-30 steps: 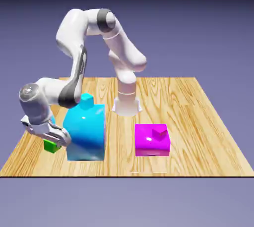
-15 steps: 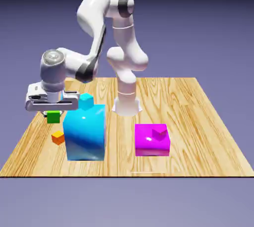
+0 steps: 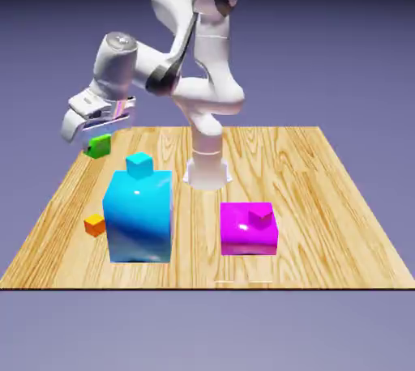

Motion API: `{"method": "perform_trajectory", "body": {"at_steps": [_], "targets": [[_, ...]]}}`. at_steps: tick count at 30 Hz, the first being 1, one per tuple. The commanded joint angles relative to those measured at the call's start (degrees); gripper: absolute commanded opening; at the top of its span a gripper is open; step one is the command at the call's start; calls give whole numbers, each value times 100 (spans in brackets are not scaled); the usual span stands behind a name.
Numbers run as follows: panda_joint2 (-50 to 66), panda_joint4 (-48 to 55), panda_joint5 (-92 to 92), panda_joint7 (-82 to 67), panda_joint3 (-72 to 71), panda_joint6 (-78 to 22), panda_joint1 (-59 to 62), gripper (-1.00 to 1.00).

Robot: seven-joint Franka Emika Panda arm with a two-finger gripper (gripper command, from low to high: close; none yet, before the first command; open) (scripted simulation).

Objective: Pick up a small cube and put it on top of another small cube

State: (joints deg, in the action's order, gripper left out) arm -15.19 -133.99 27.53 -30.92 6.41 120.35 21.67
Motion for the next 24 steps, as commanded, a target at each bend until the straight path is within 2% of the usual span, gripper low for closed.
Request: {"method": "perform_trajectory", "body": {"at_steps": [1, 24], "targets": [[-142, -95, 38, -247, 84, 20, -83, -100], [-3418, -2277, 797, -5978, 2014, 341, -1987, -100]]}}
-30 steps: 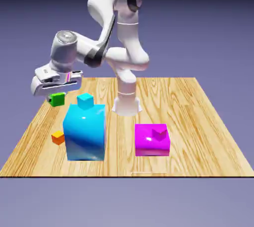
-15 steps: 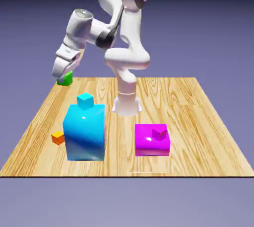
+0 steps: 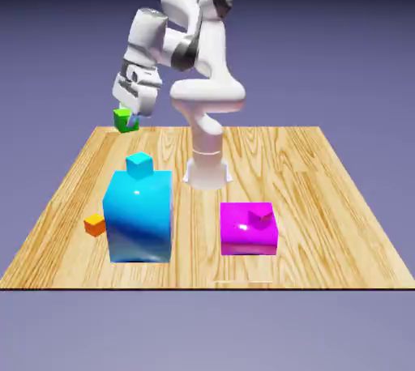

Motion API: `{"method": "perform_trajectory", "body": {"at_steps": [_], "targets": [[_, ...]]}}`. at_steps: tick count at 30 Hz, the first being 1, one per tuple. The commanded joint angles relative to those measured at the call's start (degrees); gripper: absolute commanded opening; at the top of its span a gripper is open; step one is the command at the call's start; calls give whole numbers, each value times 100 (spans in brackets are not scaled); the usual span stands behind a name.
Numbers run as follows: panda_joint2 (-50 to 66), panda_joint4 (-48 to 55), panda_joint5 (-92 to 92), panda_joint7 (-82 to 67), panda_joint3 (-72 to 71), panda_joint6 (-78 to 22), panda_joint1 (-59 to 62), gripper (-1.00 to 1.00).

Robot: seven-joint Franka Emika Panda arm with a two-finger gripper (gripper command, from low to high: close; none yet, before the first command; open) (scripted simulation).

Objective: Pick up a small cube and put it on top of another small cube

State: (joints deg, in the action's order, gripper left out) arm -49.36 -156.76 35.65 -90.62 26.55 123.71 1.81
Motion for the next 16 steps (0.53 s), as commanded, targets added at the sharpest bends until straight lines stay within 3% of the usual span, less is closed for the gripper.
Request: {"method": "perform_trajectory", "body": {"at_steps": [1, 6, 12, 13, 16], "targets": [[-143, -95, 18, -257, 84, 19, -83, -100], [-592, -395, 123, -1044, 349, 63, -344, -100], [415, -810, 746, -807, 961, 1500, -245, -100], [415, -810, 747, -807, 961, 1500, -245, 100], [66, -666, 531, -889, 749, 1003, -279, 100]]}}
